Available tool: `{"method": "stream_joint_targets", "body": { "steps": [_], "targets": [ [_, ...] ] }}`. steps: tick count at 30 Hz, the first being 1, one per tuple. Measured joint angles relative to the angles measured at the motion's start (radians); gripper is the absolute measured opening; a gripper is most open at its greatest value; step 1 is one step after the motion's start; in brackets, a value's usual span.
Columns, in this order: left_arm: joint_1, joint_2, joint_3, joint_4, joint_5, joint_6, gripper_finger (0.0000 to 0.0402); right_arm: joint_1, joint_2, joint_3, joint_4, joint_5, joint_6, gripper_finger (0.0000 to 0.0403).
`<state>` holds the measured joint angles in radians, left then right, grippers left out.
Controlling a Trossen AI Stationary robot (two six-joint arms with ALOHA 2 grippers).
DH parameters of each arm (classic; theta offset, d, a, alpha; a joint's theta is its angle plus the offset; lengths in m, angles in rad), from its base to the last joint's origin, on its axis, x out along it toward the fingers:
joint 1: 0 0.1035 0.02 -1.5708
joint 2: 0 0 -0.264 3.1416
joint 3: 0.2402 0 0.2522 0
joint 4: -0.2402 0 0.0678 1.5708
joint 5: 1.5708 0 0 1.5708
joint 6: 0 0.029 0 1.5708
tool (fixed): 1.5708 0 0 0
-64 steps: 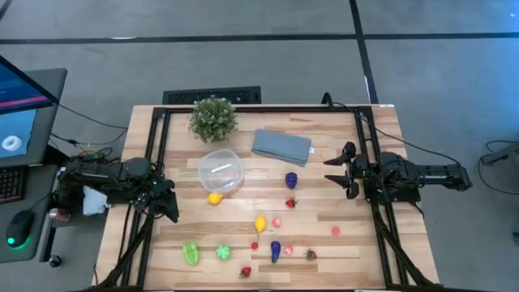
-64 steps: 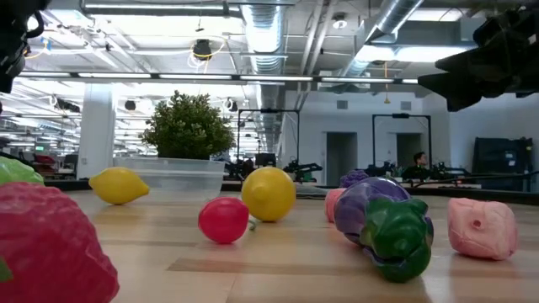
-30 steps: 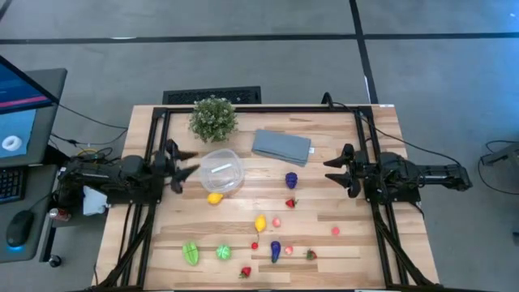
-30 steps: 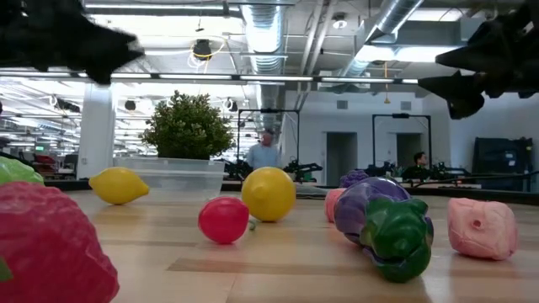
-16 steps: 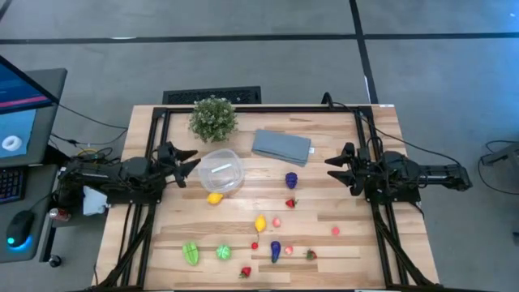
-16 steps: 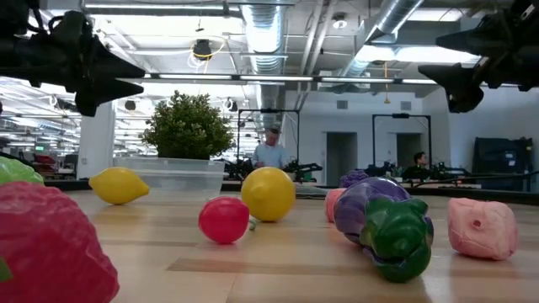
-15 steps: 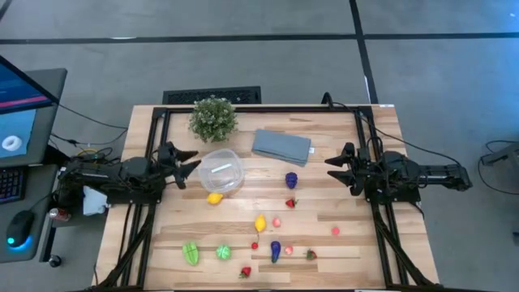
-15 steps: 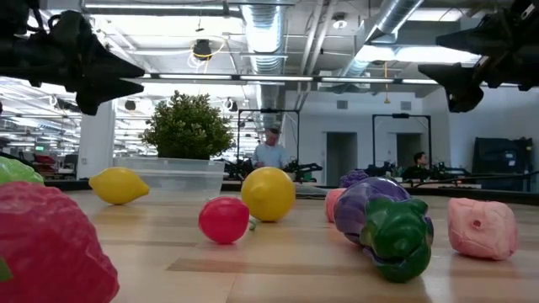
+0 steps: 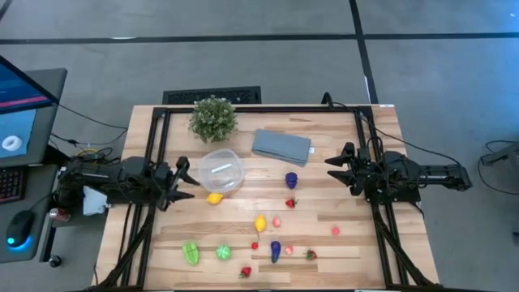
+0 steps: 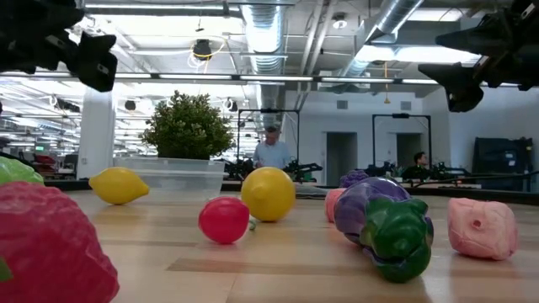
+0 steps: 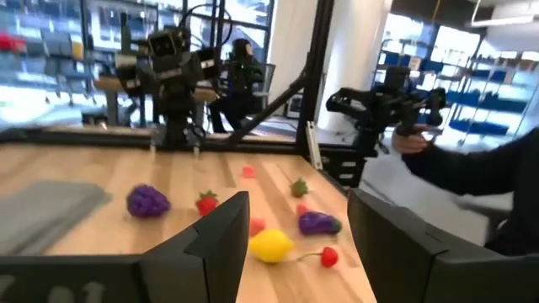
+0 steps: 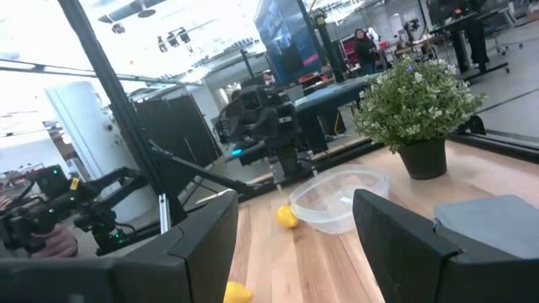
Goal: Pick and placing Produce into tupperware
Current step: Put the left lemon into the transparent bin
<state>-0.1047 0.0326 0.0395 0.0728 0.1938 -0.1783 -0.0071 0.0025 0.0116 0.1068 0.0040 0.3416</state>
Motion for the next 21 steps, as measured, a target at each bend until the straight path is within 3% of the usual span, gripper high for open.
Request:
{"method": "stream_joint_targets", "body": {
  "steps": [4,11,17,21],
  "targets": [
    [0.000,0.000,0.000,-0.010,0.002,-0.115,0.0192,0.000,0.000,0.000,0.006,0.000,0.000,0.0260],
    [-0.001,0.001,0.004,-0.102,0.032,-0.174,0.0192,-0.001,0.000,0.000,0.006,0.000,0.000,0.0260],
    [-0.058,0.041,0.005,-0.096,0.162,-0.260,0.0192,0.000,0.000,0.000,-0.015,-0.003,0.000,0.0260],
    [-0.099,0.054,0.002,-0.075,0.112,-0.261,0.0192,-0.002,0.000,0.000,-0.017,0.001,0.000,0.0260]
  ]
}}
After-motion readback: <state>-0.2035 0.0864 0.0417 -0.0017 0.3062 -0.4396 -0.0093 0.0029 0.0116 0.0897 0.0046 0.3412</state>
